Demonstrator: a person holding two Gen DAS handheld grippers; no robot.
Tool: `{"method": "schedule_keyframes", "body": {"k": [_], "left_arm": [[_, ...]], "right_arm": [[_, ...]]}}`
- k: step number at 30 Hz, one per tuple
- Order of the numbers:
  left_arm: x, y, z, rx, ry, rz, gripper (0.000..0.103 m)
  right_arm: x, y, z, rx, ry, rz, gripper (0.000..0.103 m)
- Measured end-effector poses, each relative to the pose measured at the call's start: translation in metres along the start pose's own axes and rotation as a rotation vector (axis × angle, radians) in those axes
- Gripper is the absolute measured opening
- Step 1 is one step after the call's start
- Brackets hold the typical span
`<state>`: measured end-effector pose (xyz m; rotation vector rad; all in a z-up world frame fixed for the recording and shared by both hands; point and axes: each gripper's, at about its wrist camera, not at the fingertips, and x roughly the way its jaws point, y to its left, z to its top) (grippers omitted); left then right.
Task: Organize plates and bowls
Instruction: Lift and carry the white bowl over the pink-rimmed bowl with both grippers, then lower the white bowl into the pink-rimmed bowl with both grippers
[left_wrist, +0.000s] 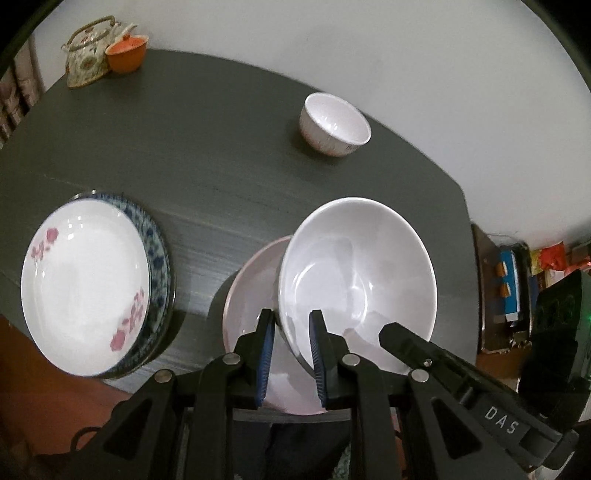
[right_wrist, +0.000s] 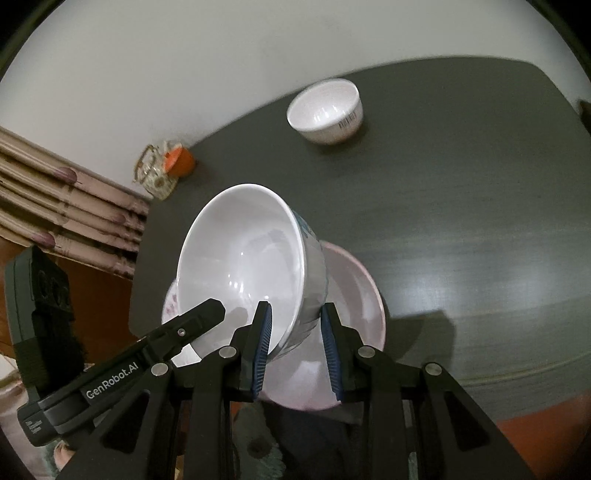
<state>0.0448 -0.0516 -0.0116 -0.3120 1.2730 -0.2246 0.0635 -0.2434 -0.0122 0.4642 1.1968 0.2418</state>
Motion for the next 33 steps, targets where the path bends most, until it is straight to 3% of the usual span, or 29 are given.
{"method": "schedule_keyframes", "body": {"k": [14, 33], "left_arm": [[0.032, 0.002, -0.003, 0.028, 0.038, 0.081, 0.019], [0.037, 0.007, 0.001, 0.007, 0.065, 0.081, 0.019]], "right_arm": [[0.036, -0.012, -0.020, 0.013, 0.076, -0.072, 0.026], [0.061, -0.006, -0.019, 0.007, 0.104, -0.133, 0.028]]}}
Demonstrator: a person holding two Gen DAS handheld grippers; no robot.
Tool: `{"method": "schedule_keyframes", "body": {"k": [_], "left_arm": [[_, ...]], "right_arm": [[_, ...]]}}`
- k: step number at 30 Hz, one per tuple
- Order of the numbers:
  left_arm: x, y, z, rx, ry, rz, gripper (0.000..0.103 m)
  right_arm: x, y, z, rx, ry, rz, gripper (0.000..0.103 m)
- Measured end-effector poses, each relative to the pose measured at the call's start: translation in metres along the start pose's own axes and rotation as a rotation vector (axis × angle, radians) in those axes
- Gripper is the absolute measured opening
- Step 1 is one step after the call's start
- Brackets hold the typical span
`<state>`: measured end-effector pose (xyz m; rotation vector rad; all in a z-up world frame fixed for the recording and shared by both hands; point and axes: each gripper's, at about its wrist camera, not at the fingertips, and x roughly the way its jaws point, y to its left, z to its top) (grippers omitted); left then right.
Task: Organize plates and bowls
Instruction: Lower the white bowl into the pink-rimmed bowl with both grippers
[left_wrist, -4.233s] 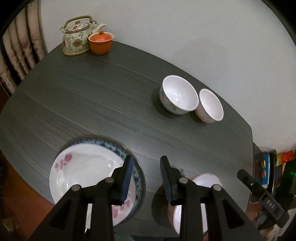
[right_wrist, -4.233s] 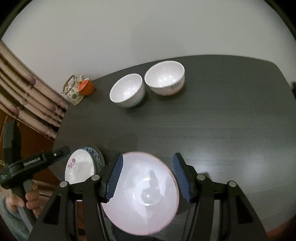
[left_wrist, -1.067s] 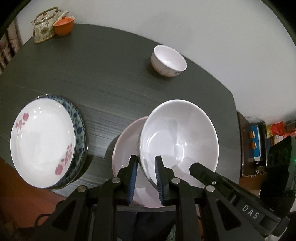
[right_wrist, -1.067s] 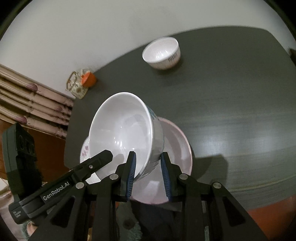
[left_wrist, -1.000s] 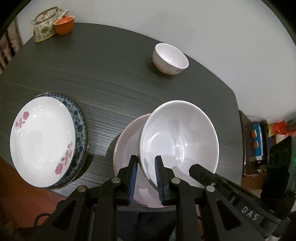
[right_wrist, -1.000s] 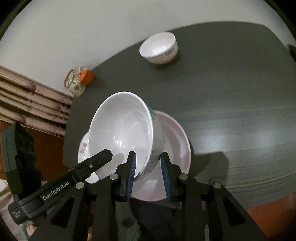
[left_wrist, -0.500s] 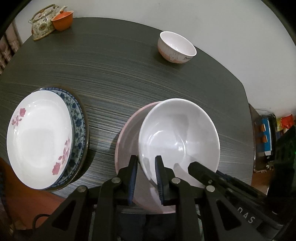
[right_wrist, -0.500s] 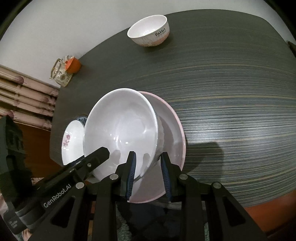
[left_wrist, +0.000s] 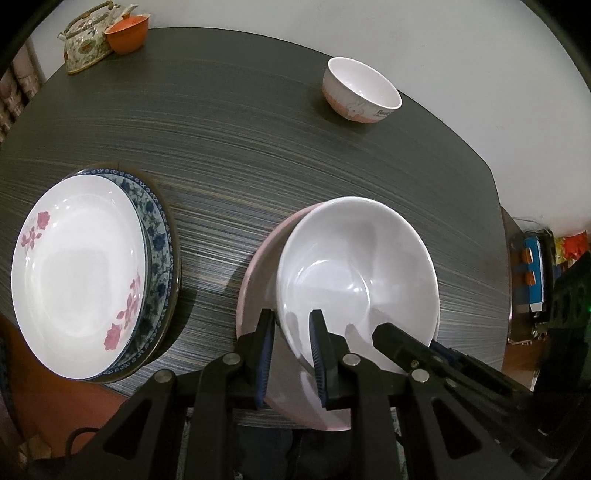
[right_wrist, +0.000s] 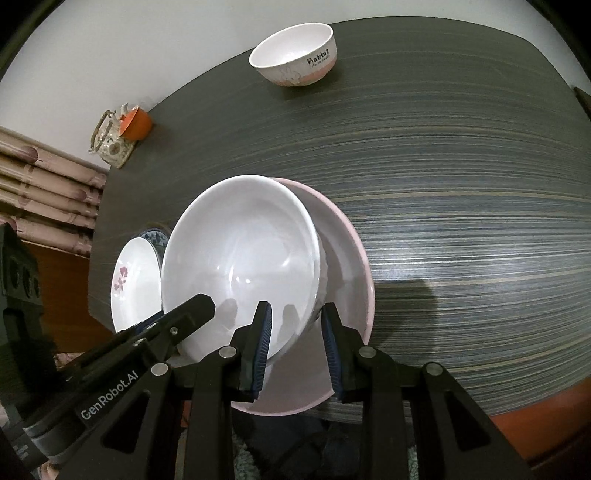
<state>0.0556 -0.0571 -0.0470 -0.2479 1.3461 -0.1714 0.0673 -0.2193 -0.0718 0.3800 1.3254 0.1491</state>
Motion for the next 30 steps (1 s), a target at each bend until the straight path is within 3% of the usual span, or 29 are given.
{"method": "schedule_keyframes", "body": {"k": [30], "left_arm": [[-0.0018, 0.0069, 0.0066, -0.025, 0.042, -0.004, 0.023]], "right_arm": [[-0.0001, -0.0002, 0.0026, 0.030, 0.024, 0.013, 0.034]]}}
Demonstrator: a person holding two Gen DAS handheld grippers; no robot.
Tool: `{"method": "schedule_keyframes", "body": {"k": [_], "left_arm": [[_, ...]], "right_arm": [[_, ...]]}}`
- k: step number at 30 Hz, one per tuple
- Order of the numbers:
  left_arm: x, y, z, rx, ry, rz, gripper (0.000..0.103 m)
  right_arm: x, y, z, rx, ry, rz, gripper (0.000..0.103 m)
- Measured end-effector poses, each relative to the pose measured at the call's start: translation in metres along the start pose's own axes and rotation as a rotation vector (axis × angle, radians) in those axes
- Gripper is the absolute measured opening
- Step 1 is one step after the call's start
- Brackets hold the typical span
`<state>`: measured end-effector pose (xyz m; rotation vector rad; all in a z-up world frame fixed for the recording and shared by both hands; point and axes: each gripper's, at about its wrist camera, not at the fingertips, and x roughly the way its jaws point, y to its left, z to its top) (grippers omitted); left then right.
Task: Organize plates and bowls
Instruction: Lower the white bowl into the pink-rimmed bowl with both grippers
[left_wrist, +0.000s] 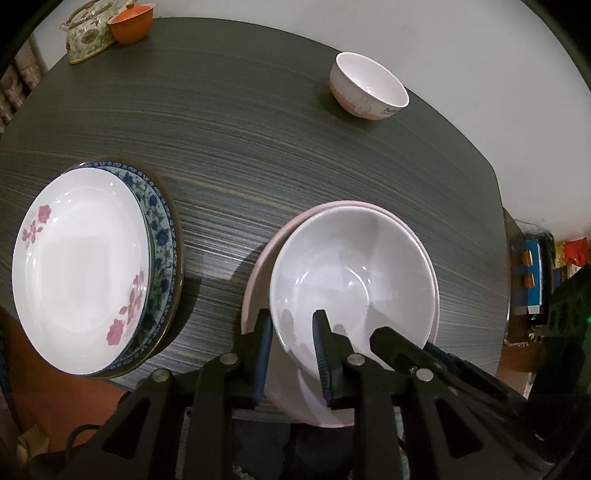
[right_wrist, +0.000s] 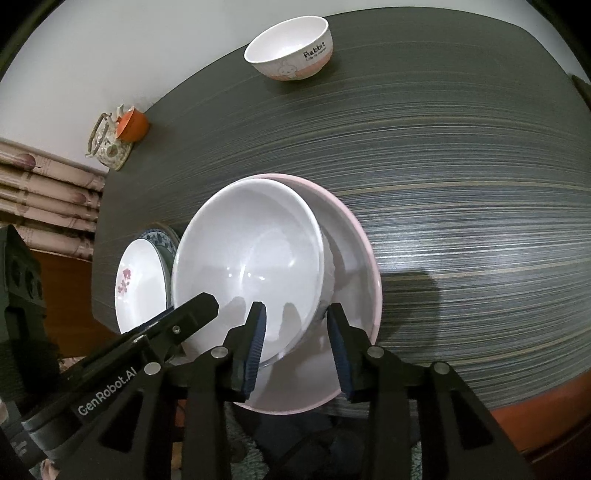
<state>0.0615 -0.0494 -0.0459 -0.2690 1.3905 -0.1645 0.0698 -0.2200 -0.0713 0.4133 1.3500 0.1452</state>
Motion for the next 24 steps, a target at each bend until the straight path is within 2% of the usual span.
{"method": "schedule_keyframes", "body": {"k": [11, 16, 24], "left_arm": [[-0.008, 0.004, 0.002, -0.013, -0.024, -0.021, 0.023], [-0.012, 0.003, 0.002, -0.003, -0.035, -0.048, 0.024], [-0.025, 0.004, 0.006, 0.007, -0.082, -0.107, 0.037]], "right_arm": [[-0.002, 0.005, 0.000, -0.018, 0.037, -0.016, 0.039], [-0.014, 0.008, 0.001, -0.030, 0.009, -0.048, 0.055], [-0.033, 0.003, 0.003, -0.038, -0.047, -0.006, 0.059]]}}
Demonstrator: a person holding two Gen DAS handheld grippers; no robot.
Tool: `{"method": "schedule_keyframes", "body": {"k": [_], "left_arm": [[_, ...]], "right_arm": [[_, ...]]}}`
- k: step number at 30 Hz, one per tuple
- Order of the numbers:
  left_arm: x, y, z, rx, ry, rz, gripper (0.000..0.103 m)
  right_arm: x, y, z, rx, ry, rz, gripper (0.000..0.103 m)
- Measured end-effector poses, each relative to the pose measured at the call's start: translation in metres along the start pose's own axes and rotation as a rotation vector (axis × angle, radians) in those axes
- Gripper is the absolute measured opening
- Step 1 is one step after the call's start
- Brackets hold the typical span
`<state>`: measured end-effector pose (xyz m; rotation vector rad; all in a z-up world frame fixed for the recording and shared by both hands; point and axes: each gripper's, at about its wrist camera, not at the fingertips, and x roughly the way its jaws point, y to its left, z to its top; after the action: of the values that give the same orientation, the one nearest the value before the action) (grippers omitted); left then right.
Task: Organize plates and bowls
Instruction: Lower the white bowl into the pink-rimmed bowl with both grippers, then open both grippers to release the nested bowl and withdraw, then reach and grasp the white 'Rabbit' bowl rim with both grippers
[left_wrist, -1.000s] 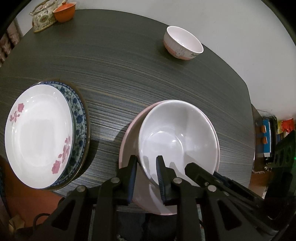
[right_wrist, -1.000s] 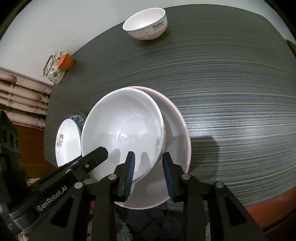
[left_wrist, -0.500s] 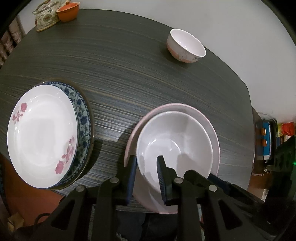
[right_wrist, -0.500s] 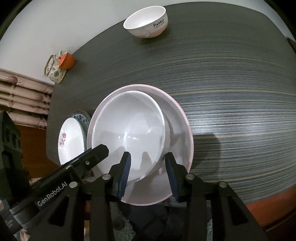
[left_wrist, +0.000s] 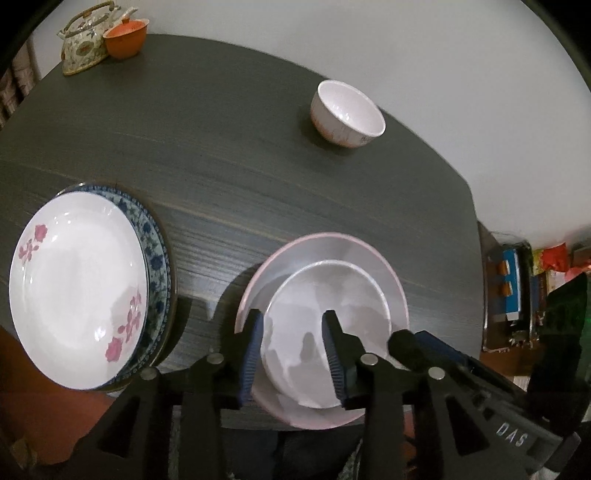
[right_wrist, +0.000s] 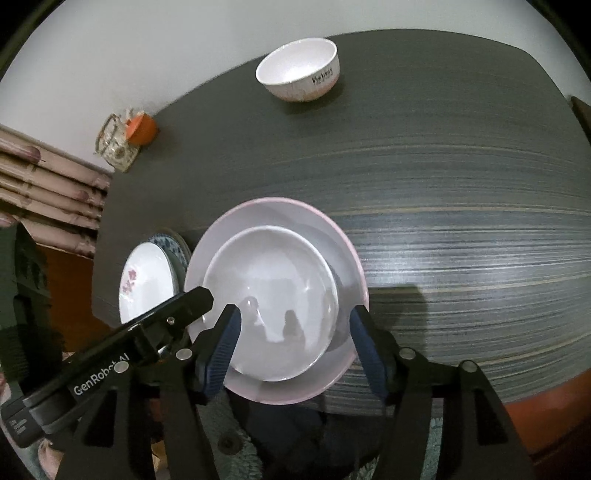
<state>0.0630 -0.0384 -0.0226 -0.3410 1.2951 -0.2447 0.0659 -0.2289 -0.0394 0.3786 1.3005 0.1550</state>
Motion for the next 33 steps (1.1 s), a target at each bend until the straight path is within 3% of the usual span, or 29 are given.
{"method": "schedule_keyframes", "body": {"k": [9, 15, 26, 33], "left_arm": [[-0.005, 0.010, 0.019, -0.040, -0.031, -0.023, 0.051], [0.002, 0.016, 0.043, -0.067, -0.039, -0.026, 0.053], [0.036, 0.008, 0.118, -0.077, -0.073, -0.019, 0.056], [0.070, -0.009, 0.171, -0.058, -0.061, -0.049, 0.056]], "right_arm": [[-0.025, -0.021, 0.014, 0.018, -0.101, 0.068, 0.063], [-0.033, -0.044, 0.030, 0.044, -0.145, 0.062, 0.063], [-0.019, -0.086, 0.085, 0.080, -0.160, 0.055, 0.063], [-0.002, -0.091, 0.137, 0.062, -0.168, 0.055, 0.063]]}}
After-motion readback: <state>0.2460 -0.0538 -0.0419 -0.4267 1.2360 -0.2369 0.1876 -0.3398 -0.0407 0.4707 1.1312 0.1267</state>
